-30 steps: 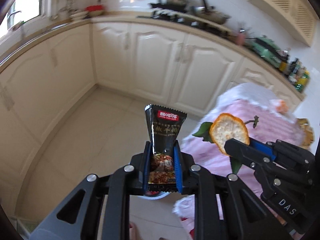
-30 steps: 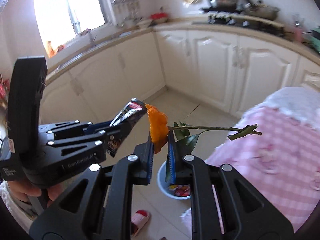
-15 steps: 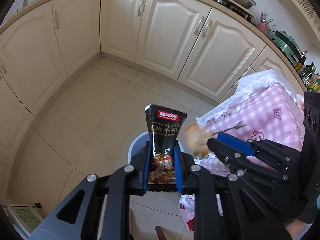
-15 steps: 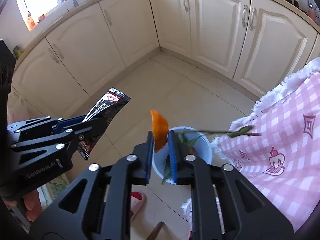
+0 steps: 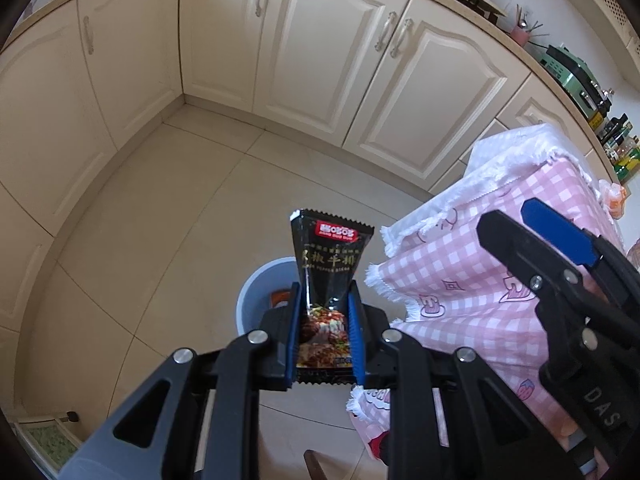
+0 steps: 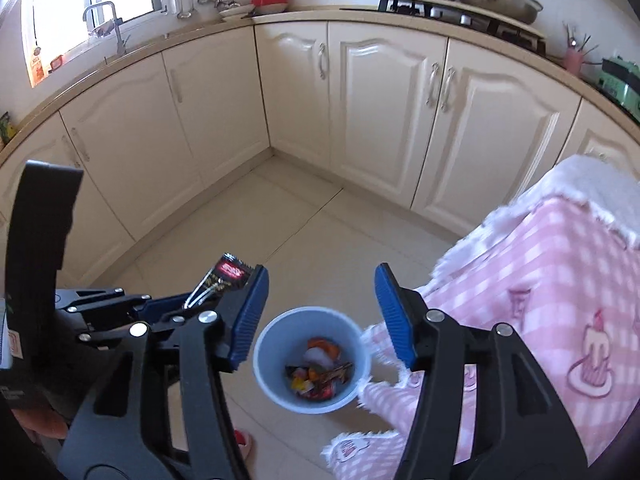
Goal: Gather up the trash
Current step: 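Open the left gripper to drop the packet while the right gripper drops the peel, then move both grippers back to the table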
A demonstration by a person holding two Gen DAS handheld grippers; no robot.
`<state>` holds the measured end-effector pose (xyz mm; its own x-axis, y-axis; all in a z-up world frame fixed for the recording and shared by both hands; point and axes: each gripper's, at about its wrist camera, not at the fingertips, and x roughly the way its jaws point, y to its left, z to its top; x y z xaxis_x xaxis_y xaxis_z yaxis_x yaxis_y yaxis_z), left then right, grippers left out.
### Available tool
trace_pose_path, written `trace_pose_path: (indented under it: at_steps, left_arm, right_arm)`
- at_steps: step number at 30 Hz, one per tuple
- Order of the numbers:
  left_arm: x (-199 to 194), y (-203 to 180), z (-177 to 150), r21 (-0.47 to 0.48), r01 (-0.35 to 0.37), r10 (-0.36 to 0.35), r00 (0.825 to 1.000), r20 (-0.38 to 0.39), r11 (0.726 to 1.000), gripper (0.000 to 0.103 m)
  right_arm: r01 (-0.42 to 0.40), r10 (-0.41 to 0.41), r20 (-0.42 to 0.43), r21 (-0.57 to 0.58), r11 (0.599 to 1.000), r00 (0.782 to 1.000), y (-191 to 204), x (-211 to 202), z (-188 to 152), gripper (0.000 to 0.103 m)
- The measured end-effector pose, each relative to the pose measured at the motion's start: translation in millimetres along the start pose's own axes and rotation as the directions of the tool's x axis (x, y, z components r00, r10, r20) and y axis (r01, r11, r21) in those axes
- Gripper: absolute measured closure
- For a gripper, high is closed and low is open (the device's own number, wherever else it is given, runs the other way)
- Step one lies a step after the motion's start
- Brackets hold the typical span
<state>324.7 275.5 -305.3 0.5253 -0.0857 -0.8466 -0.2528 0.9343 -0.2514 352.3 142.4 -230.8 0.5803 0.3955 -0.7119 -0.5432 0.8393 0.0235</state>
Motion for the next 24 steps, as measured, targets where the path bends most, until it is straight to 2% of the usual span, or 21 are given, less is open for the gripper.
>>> trace_pose_path:
  at_steps: [8, 11, 12, 13, 16, 18, 24]
  left_arm:
    - [10, -18, 9, 0.021, 0.008, -0.008, 1.0, -0.018, 1.0, 0.082]
    - [9, -21, 14, 0.009, 0.012, -0.011, 1.0, -0.01, 1.0, 0.079]
    - [8, -21, 16, 0.002, 0.015, -0.015, 1.0, -0.003, 1.0, 0.076]
    - [6, -22, 17, -0.006, 0.015, -0.015, 1.0, 0.006, 1.0, 0.069]
    - [-3, -23, 20, -0.035, 0.023, -0.022, 0.999, 0.042, 0.999, 0.056]
    - [-10, -26, 21, -0.038, 0.047, -0.045, 0.998, 0.053, 0.998, 0.055]
    - [-36, -37, 22, -0.028, 0.029, -0.026, 0.996, 0.085, 0.999, 0.054]
  right_arm:
    - [-0.003, 0.0, 0.055, 0.044, 0.999, 0.998, -14, -18, 2, 0.045]
    - [-0.008, 0.003, 0.082, 0.061, 0.998, 0.997, -19, -28, 4, 0.044]
    - [-0.014, 0.007, 0.09, 0.068, 0.998, 0.996, -21, -31, 4, 0.044]
    - [-0.02, 0.012, 0.099, 0.077, 0.997, 0.995, -23, -35, 5, 0.044]
    - [-0.018, 0.007, 0.117, 0.092, 0.996, 0.993, -28, -44, 5, 0.043]
    - [-0.013, 0.001, 0.118, 0.098, 0.995, 0.993, -30, -46, 7, 0.042]
    - [-0.017, 0.001, 0.147, 0.11, 0.994, 0.989, -36, -68, 10, 0.042]
